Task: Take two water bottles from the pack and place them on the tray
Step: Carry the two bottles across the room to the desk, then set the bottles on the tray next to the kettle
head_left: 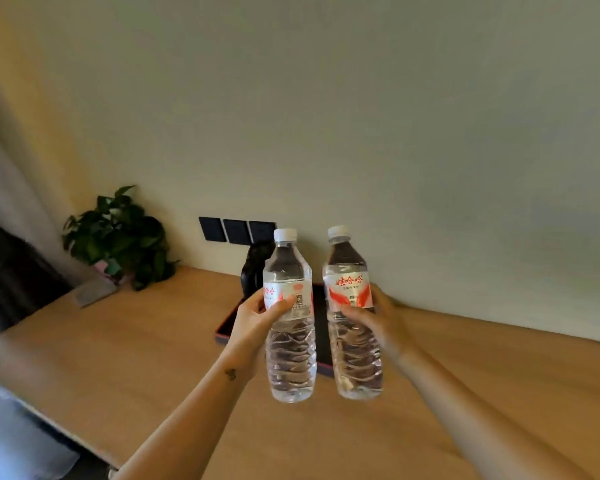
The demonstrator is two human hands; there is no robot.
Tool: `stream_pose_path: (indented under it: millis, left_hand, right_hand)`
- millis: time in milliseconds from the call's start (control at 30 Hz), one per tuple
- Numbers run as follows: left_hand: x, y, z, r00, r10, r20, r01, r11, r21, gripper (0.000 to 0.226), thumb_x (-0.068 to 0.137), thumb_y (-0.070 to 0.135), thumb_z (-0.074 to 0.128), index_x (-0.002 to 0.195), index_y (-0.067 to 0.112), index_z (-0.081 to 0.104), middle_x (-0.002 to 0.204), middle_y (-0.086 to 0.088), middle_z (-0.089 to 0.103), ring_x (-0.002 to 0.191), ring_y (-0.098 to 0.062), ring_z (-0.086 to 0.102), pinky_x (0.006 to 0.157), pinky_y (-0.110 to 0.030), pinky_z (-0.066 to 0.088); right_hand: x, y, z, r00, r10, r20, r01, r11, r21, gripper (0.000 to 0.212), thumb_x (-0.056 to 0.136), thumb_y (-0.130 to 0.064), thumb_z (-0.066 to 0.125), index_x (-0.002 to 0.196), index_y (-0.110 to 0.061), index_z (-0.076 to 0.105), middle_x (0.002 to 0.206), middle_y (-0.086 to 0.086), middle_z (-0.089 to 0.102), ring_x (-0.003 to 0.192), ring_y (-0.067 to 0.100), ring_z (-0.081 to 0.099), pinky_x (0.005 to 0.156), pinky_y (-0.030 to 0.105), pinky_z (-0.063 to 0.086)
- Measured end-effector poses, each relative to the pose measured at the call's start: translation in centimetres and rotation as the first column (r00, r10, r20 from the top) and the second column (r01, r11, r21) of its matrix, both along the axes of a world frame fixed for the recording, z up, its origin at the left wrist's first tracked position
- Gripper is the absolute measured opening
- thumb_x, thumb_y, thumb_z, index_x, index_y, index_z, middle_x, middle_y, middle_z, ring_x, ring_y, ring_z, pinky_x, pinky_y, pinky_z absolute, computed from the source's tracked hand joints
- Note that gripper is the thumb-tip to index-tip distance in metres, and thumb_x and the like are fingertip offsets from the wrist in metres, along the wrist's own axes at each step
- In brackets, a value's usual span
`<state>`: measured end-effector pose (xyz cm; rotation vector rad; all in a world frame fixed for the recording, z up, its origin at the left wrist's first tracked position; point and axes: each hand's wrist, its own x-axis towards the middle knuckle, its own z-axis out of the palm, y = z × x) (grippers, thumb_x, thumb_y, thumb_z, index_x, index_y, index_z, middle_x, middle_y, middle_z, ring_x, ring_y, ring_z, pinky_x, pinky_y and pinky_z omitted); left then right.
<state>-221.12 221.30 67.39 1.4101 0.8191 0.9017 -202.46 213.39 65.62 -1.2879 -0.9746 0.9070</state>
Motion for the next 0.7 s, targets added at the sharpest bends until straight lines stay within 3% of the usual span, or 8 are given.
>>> stream_pose_path:
  millis: [167, 267, 433, 600, 700]
  left_hand:
    - [3.8, 8.3, -1.8, 0.99, -0.141, -0.017, 0.141, 0.99, -0.022, 0.049, 0.052, 0.04, 0.079, 0.094, 0.016, 0.071, 0.089, -0.004, 0.077, 0.086, -0.021, 0.073, 0.066, -0.023, 0.056]
    - [6.4, 13.0, -3.6, 0.976, -0.215, -0.037, 0.214, 0.976, -0.028, 0.044, 0.055, 0.03, 0.079, 0.095, 0.015, 0.069, 0.089, -0.002, 0.077, 0.088, -0.019, 0.072, 0.072, -0.025, 0.056]
    - [10.3, 20.6, -6.5, 0.94, -0.324, -0.108, 0.322, 0.946, -0.031, 0.041, 0.059, 0.011, 0.084, 0.097, 0.015, 0.067, 0.094, -0.004, 0.075, 0.089, -0.019, 0.071, 0.077, -0.031, 0.056]
    - [14.3, 25.5, -9.5, 0.893, -0.402, -0.201, 0.414, 0.91, 0.018, 0.044, 0.058, 0.003, 0.084, 0.093, 0.019, 0.063, 0.091, 0.002, 0.072, 0.08, -0.006, 0.069, 0.067, -0.017, 0.055]
    - [16.5, 26.8, -11.2, 0.865, -0.444, -0.233, 0.461, 0.887, 0.02, 0.047, 0.058, 0.001, 0.083, 0.092, 0.024, 0.059, 0.091, 0.008, 0.07, 0.076, 0.004, 0.068, 0.066, -0.013, 0.055]
  right_hand:
    - [2.4, 5.3, -1.3, 0.985, -0.134, 0.105, 0.141, 0.988, -0.06, 0.058, 0.061, -0.038, 0.078, 0.109, -0.027, 0.048, 0.104, -0.005, 0.064, 0.094, 0.014, 0.063, 0.072, 0.025, 0.048]
    - [3.9, 8.4, -3.1, 0.964, -0.205, 0.171, 0.225, 0.968, -0.109, 0.055, 0.064, -0.032, 0.078, 0.108, -0.032, 0.045, 0.104, -0.01, 0.063, 0.095, 0.009, 0.061, 0.072, 0.022, 0.048]
    - [6.0, 13.9, -5.7, 0.899, -0.367, 0.24, 0.411, 0.896, -0.171, 0.066, 0.053, -0.032, 0.085, 0.104, -0.036, 0.044, 0.1, -0.02, 0.058, 0.092, 0.0, 0.056, 0.069, 0.019, 0.045]
    - [8.7, 17.5, -8.2, 0.85, -0.418, 0.322, 0.497, 0.839, -0.223, 0.072, 0.05, -0.032, 0.086, 0.105, -0.037, 0.04, 0.093, -0.026, 0.054, 0.088, 0.0, 0.056, 0.066, 0.014, 0.042]
    - [10.7, 18.7, -10.2, 0.847, -0.42, 0.327, 0.507, 0.824, -0.254, 0.073, 0.053, -0.02, 0.087, 0.106, -0.034, 0.039, 0.095, -0.022, 0.056, 0.094, 0.011, 0.059, 0.074, 0.022, 0.047]
